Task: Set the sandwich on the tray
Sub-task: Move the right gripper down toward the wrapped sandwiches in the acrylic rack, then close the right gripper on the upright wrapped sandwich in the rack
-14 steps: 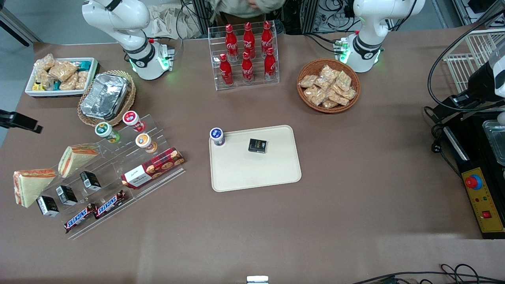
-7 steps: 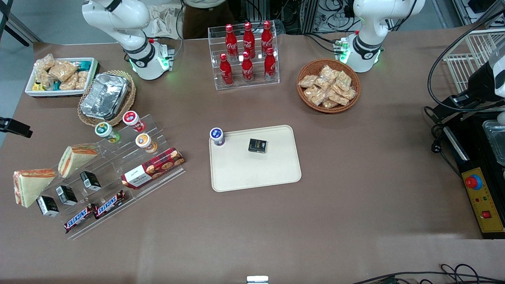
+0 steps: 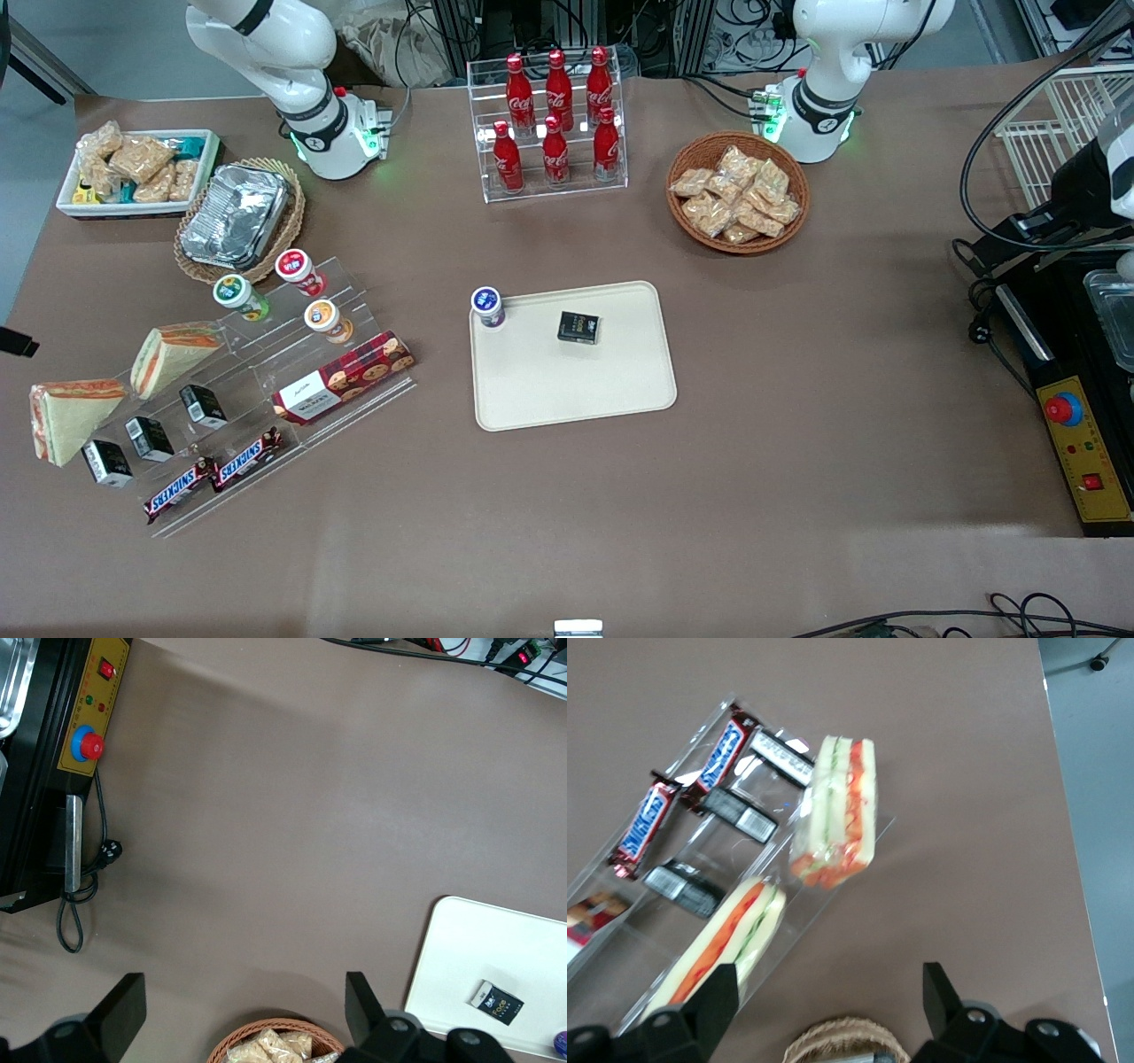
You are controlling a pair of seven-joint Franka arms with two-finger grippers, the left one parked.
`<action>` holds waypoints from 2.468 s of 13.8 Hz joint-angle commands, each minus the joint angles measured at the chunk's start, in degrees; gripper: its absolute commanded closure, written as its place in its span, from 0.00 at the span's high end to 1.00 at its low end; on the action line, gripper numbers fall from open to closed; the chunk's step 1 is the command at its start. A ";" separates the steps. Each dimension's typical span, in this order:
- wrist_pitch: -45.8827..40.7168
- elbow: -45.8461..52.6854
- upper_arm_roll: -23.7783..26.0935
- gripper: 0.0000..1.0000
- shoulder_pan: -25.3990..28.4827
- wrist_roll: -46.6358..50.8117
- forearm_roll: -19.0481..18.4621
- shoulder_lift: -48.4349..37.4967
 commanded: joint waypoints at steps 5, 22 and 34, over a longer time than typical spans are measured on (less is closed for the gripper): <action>9.85 0.98 0.23 0.93 -3.04 -2.96 7.41 7.98; 13.37 0.45 0.23 0.48 -3.83 -8.65 9.17 12.64; -10.50 13.10 1.28 0.35 -0.50 -22.54 5.75 11.32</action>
